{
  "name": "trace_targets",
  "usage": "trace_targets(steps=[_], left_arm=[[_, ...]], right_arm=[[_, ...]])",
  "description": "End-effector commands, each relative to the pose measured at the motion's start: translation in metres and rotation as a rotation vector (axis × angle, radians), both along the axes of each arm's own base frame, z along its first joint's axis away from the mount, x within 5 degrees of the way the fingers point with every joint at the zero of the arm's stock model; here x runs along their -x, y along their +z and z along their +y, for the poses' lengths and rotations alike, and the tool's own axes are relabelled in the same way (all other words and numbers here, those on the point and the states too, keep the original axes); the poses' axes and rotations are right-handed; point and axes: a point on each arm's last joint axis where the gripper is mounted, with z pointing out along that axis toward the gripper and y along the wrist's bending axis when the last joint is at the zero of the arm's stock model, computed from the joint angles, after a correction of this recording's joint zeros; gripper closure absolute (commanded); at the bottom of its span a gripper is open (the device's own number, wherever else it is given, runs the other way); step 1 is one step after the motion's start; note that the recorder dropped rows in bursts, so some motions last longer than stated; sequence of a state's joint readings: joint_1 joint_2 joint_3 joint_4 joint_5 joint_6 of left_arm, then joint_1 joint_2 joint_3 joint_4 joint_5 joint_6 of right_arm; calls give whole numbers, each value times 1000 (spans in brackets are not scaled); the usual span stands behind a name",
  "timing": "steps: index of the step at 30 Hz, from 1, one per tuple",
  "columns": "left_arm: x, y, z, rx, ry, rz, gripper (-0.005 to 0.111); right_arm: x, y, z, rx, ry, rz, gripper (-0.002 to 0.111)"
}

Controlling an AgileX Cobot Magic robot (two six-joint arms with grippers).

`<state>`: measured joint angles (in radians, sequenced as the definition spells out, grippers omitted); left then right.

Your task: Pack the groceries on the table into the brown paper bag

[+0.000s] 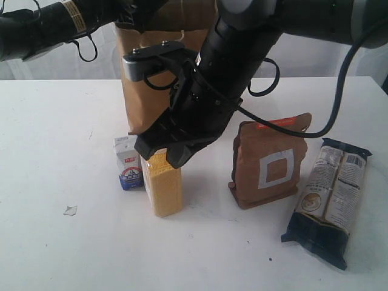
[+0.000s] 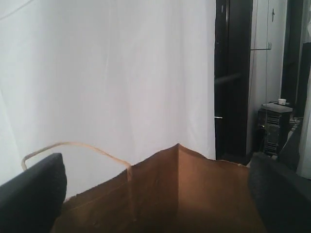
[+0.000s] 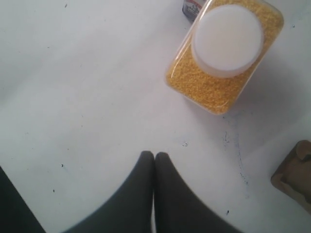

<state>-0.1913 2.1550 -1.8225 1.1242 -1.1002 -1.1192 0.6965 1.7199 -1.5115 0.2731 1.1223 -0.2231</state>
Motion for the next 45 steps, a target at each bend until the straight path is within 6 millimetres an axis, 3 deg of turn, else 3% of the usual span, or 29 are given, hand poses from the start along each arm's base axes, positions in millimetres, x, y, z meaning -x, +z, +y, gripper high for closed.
trace_targets(steps=[1, 5, 8, 14, 17, 18, 20, 21, 23, 25, 28, 34, 39, 42, 45], left_arm=[[3, 8, 0, 9, -6, -16, 1], [3, 15, 4, 22, 5, -27, 1], [4, 26, 19, 35, 32, -48, 1], [8, 52, 77, 74, 57, -124, 1], [13, 66, 123, 111, 89, -5, 2], [20, 69, 140, 33, 100, 45, 2], [29, 68, 155, -119, 116, 94, 3], [30, 68, 157, -145, 118, 113, 5], [34, 67, 157, -163, 110, 195, 21], [34, 64, 156, -138, 102, 281, 67], [35, 60, 157, -154, 105, 337, 107], [36, 63, 157, -18, 93, 503, 107], [47, 72, 155, 18, 99, 535, 107], [51, 68, 163, 54, 255, 551, 107], [57, 57, 178, 99, 512, 575, 107]], right_arm=[[0, 0, 1, -6, -4, 2, 108], [0, 0, 0, -4, -4, 0, 108], [0, 0, 0, -4, -4, 0, 108], [0, 1, 0, -6, -4, -1, 108], [0, 1, -1, 4, -1, -2, 108], [1, 2, -1, 8, 1, -3, 108], [3, 6, -4, 11, 3, -14, 108], [4, 8, -5, 8, 3, -21, 108], [6, 16, -8, 3, 4, -45, 108], [8, 21, -13, 19, 9, -71, 108], [10, 23, -15, 30, 12, -73, 108], [14, 16, -17, 19, -61, -27, 108], [21, 15, -24, -122, -205, -126, 108], [27, 16, -26, -233, -284, -196, 108], [35, 1, -21, -261, -285, -213, 108]])
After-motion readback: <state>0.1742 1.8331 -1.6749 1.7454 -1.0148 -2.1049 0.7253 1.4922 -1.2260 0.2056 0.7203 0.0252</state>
